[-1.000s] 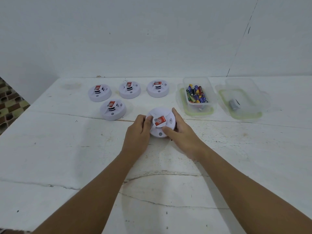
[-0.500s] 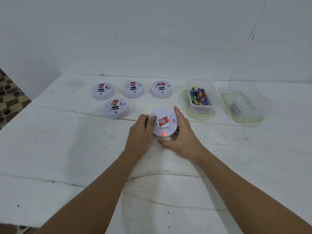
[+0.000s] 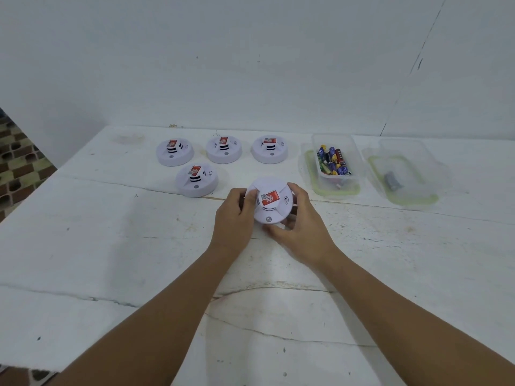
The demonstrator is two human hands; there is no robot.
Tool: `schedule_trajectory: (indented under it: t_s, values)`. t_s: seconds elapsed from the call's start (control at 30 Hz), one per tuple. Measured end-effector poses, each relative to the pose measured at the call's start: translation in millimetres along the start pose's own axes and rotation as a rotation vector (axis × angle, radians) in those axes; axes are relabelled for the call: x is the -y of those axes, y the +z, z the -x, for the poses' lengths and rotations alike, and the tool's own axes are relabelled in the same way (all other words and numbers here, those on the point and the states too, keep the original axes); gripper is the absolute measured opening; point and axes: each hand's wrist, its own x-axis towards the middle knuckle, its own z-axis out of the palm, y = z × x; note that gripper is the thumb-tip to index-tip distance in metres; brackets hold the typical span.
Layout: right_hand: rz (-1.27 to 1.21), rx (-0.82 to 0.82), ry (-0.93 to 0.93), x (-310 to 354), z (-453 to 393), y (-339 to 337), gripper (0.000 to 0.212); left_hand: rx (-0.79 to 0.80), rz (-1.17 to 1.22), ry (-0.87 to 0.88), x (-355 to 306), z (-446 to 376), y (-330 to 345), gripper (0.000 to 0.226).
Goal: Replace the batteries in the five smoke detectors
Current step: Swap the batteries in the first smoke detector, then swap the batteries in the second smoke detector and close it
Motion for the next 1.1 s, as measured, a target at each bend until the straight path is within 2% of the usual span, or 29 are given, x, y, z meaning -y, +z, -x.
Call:
schedule_trajectory:
  t_s: [0.2, 0.4, 0.53, 0.63, 0.77, 0.9, 0.93, 1.0, 1.03, 1.1]
  values:
    - [0.08, -0.029, -0.035, 13, -19, 7, 0.07, 0.113, 0.033, -0.073, -8, -22, -8, 0.027]
    - [0.203, -0.005, -0.006, 11, -63, 17, 0.064, 0.045, -0.098, -0.105, -10, -55, -13, 0.027]
    - [0.387, 0.007, 0.048, 1, -83, 26, 0.063, 0.059, -0.247, -0.117, -10, -67, -12, 0.039]
    - [0.474, -0.003, 0.097, -7, -88, 33, 0.071, 0.044, -0.348, -0.077, -9, -71, -11, 0.041]
    - [0.504, -0.018, 0.105, -14, -88, 34, 0.083, -0.005, -0.368, -0.034, -7, -71, -12, 0.038]
    - [0.467, -0.109, 0.024, -6, -71, 34, 0.09, -0.089, -0.331, 0.083, -5, -59, -20, 0.031]
    - [0.44, -0.177, -0.037, -1, -64, 35, 0.084, -0.123, -0.345, 0.146, -4, -57, -24, 0.029]
    - [0.406, -0.288, -0.214, 10, -52, 37, 0.056, -0.205, -0.451, 0.273, 1, -60, -36, 0.031]
    - [0.397, -0.263, -0.275, 14, -47, 38, 0.041, -0.248, -0.545, 0.309, 6, -65, -43, 0.034]
    - [0.394, -0.068, -0.302, 22, -40, 43, 0.019, -0.274, -0.744, 0.277, 16, -78, -58, 0.046]
